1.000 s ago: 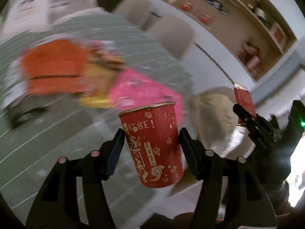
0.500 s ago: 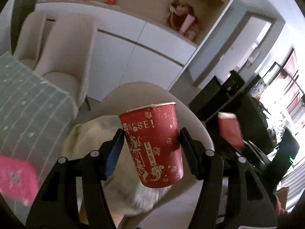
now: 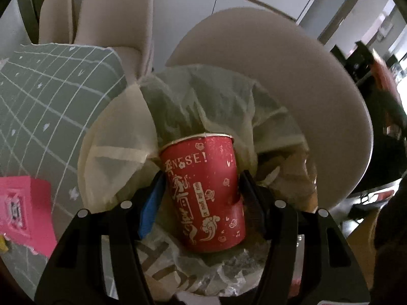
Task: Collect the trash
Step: 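Carry the red cup to the bin and release it with the left tool, then lower the red wrapper into the bin and open the right tool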
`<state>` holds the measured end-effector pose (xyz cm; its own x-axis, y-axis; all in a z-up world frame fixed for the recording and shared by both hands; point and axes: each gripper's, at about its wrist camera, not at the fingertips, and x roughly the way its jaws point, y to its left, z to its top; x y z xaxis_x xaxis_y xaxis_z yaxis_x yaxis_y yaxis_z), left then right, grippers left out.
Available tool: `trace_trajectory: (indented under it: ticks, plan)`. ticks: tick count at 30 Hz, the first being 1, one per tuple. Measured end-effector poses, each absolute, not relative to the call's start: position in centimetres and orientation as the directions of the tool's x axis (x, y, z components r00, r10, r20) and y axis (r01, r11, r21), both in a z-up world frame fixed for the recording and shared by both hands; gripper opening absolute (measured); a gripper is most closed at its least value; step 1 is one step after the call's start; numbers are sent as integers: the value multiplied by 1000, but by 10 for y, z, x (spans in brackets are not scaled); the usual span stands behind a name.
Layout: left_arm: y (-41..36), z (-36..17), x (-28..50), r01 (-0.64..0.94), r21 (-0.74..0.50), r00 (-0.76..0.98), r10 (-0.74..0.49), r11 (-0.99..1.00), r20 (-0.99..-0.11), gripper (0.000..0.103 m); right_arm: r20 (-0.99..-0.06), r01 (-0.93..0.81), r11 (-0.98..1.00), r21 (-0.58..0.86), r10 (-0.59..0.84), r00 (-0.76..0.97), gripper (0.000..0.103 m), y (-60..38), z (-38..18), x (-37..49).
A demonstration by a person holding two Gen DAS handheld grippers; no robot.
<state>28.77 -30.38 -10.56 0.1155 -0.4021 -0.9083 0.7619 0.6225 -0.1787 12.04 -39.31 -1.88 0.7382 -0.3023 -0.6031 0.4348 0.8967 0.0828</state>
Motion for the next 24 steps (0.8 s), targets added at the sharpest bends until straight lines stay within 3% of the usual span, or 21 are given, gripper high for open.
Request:
trace_trajectory:
  ticks: [3, 8, 10, 14, 24]
  plan:
    - [-296, -107, 287, 758, -186, 123, -417, 625, -901, 59, -607, 387, 917, 100, -252, 754, 35, -386, -22, 136]
    - [-274, -90, 290, 707, -353, 80, -565, 613, -821, 62, -630, 309, 940, 142, -155, 761, 35, -371, -35, 160]
    - [-265, -79, 286, 699, -369, 101, -595, 613, -798, 67, -641, 287, 944, 161, -121, 758, 35, -368, -40, 168]
    - [-243, -58, 291, 665, -404, 147, -640, 628, -754, 67, -662, 234, 951, 203, -43, 749, 35, -360, -51, 186]
    - [-168, -26, 295, 514, -392, 356, -606, 763, -712, 67, -801, 130, 939, 319, 194, 567, 35, -322, -115, 242]
